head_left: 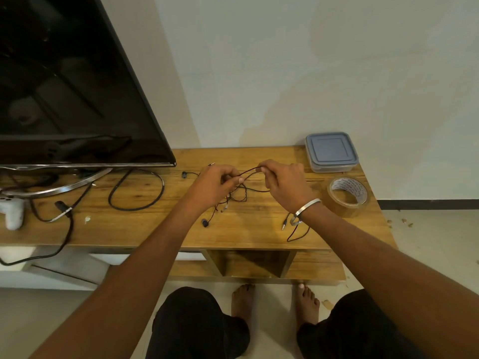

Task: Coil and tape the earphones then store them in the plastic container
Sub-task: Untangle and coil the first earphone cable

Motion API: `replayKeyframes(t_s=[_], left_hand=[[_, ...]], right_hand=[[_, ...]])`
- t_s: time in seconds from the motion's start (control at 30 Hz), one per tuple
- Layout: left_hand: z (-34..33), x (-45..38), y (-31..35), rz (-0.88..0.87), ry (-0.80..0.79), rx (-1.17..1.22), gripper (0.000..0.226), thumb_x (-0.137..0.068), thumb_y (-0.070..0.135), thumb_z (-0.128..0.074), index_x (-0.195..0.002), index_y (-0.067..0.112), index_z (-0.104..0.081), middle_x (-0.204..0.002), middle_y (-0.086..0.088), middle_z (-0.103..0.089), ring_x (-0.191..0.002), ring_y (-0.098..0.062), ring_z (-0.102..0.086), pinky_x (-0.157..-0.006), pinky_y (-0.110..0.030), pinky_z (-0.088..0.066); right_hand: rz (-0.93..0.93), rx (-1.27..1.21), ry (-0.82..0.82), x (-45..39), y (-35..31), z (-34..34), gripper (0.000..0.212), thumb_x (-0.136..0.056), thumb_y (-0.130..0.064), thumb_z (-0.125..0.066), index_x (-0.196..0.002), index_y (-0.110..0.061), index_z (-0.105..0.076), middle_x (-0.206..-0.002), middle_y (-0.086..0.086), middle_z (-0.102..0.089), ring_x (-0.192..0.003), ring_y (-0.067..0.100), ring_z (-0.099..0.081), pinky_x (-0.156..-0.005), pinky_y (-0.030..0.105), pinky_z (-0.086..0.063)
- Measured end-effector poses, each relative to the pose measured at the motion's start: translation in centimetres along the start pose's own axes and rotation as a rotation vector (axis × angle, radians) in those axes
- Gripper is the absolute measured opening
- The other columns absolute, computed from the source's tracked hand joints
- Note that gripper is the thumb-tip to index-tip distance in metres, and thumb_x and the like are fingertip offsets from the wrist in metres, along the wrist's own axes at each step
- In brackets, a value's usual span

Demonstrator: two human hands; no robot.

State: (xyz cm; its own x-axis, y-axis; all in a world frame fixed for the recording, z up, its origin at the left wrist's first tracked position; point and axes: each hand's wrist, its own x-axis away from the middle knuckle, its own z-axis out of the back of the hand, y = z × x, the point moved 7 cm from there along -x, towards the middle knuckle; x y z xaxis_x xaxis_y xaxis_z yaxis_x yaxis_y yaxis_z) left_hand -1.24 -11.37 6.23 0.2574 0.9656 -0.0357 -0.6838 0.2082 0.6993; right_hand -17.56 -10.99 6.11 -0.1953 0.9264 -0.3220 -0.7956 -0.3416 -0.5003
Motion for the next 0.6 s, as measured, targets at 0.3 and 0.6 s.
replayKeyframes(t_s=[0.3, 0.6], left_hand=[[0.3, 0.5, -2.2, 0.143, 0.080, 0.194, 0.026, -0.095, 0.000, -0.052, -0.098, 0.019, -0.070, -0.101, 0.005, -0.070, -0.074, -0.011, -0.065, -0.073, -0.040, -0.058], [-3.0, 0.4, -2.6, 0.208, -0.080, 0.213, 0.059, -0.091, 0.015, -0.066, -0.143, 0.022, -0.039, -0.131, 0.003, -0.050, -0.121, -0.013, -0.049, -0.093, -0.025, -0.044]], right_hand=[[-0.112, -0.059, 0.040, 0.8, 2.8, 0.7, 0.022, -0.098, -0.023, -0.042, -0.106, -0.023, -0.062, -0.071, -0.008, -0.067, -0.070, 0.018, -0.065, -0.091, 0.040, -0.037], [0.001, -0.269, 0.000, 0.8, 1.4, -0.1, 0.020, -0.099, -0.025, -0.039, -0.103, -0.028, -0.059, -0.069, -0.016, -0.063, -0.070, 0.003, -0.063, -0.078, 0.050, -0.051]])
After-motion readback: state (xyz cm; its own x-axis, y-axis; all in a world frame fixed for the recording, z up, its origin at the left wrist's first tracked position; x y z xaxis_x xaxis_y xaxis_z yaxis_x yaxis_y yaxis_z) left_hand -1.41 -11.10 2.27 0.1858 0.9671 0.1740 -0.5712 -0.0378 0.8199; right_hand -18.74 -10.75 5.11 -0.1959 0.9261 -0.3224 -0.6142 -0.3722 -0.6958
